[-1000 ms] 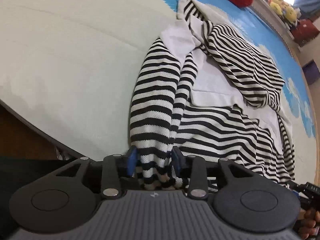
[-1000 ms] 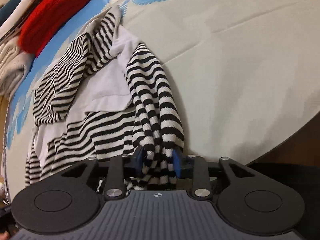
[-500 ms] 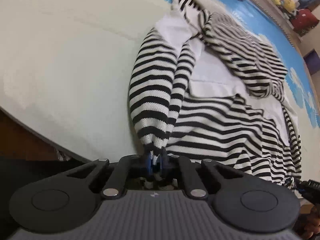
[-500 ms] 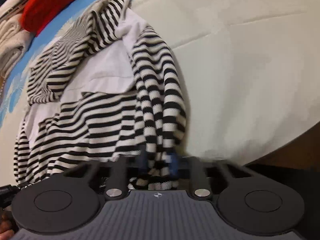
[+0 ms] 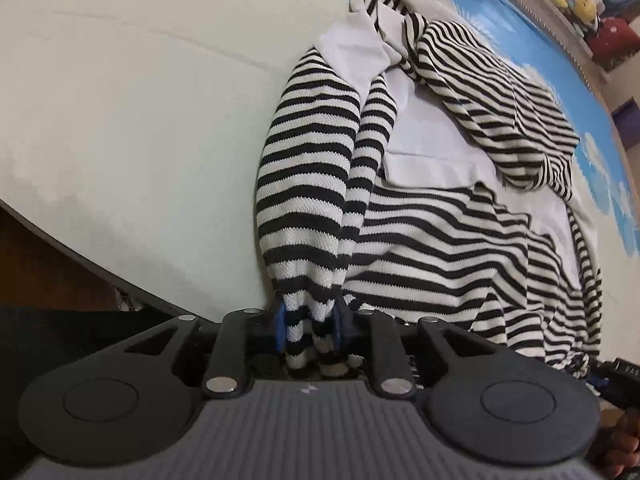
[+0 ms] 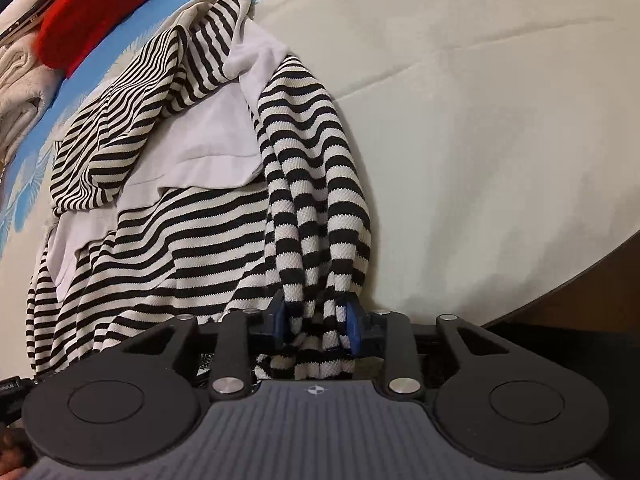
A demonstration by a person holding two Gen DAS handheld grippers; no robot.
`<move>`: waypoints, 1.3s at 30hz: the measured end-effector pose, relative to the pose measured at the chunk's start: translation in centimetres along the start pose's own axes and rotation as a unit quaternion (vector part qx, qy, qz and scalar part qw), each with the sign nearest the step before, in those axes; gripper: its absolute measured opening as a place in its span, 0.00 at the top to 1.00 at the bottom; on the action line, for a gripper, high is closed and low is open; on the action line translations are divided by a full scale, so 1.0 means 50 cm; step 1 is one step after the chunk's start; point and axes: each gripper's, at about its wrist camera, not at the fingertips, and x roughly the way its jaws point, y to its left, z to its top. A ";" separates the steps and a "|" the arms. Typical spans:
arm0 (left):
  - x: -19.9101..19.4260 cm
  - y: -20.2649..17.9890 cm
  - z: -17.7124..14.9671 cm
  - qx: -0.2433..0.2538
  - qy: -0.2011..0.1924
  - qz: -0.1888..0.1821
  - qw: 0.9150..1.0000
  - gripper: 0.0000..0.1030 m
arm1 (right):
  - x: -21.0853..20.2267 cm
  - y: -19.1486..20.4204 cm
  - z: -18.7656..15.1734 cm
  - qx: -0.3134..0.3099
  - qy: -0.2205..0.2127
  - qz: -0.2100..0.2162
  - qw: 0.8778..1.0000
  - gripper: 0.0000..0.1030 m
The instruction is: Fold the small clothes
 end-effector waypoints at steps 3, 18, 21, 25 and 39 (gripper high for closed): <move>0.001 0.000 -0.001 0.000 0.000 0.001 1.000 0.78 | 0.002 -0.001 -0.001 -0.002 0.002 -0.002 1.000 0.70; -0.008 -0.013 -0.004 0.025 -0.014 -0.001 1.000 0.93 | -0.004 0.003 -0.002 -0.019 -0.007 0.011 1.000 0.89; -0.031 -0.020 -0.001 0.039 -0.028 -0.010 0.999 0.94 | -0.025 0.000 0.003 -0.009 -0.030 0.025 0.999 0.90; -0.089 -0.037 0.011 0.065 -0.053 -0.030 0.996 0.94 | -0.083 0.002 0.015 -0.006 -0.071 0.055 0.996 0.91; -0.401 -0.018 -0.065 0.110 -0.104 -0.128 0.980 0.94 | -0.414 -0.023 -0.038 -0.022 -0.116 0.172 0.978 0.92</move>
